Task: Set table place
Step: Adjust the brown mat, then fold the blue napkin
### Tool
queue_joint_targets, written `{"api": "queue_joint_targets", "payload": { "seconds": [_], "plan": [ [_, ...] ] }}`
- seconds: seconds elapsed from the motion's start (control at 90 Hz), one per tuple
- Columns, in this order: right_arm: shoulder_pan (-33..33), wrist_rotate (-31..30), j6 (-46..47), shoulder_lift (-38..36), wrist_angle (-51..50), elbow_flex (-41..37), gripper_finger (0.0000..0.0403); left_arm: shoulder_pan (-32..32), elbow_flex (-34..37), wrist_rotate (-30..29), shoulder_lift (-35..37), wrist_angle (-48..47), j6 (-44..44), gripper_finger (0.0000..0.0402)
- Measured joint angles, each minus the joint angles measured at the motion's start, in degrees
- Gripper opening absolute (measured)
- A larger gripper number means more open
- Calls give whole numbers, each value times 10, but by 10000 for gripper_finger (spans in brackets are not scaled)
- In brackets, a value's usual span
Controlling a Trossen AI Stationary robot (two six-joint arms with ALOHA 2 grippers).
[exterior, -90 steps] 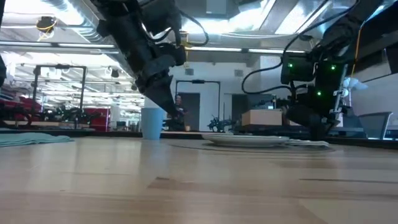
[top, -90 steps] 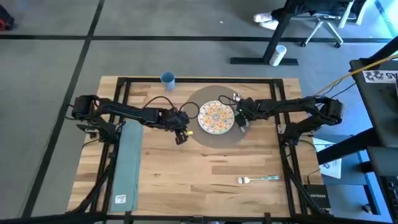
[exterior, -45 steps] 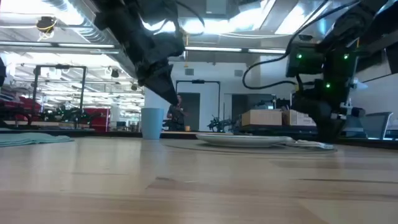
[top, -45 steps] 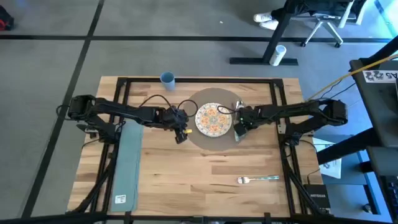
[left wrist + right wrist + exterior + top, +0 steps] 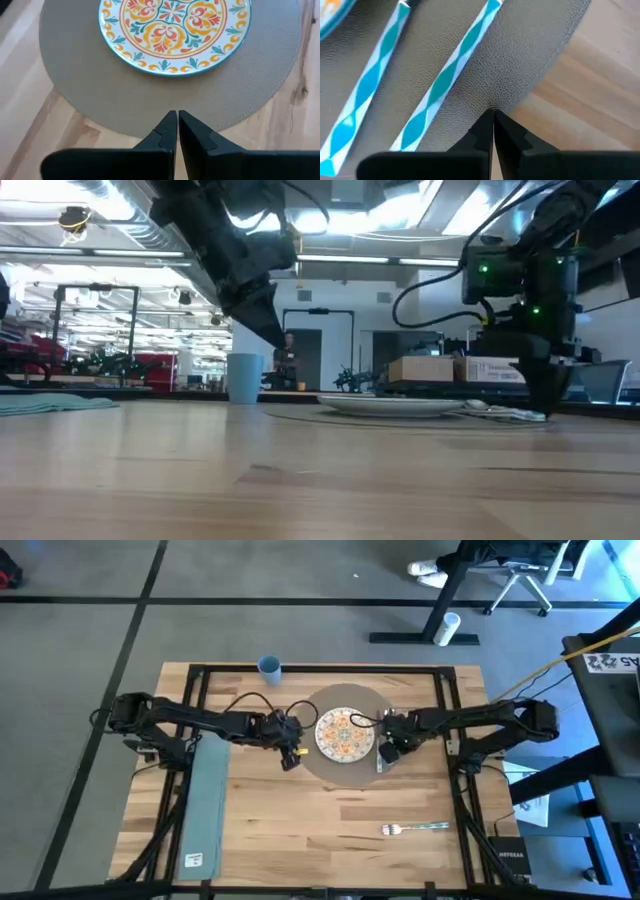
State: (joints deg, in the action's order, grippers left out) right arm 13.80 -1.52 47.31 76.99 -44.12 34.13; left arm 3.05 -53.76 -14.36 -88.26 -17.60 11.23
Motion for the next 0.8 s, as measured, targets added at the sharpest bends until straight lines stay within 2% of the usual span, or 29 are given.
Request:
{"api": "queue_joint_targets", "payload": {
  "seconds": [0.189,0.3,0.478,0.633,0.8],
  "plan": [
    [-18,11,7,-49,-17,0,0,3,0,-14,0,-2,1,0],
    [-18,-10,10,-90,3,0,0,14,0,-20,-3,1,0,0],
    [-18,-45,-15,-135,103,1,0,23,0,-11,-20,19,-27,0],
    [-18,-49,-63,-138,208,2,0,24,0,11,-55,53,-28,0],
    [-17,-60,-102,-138,260,2,0,23,0,30,-96,78,-22,0]
  ]
}}
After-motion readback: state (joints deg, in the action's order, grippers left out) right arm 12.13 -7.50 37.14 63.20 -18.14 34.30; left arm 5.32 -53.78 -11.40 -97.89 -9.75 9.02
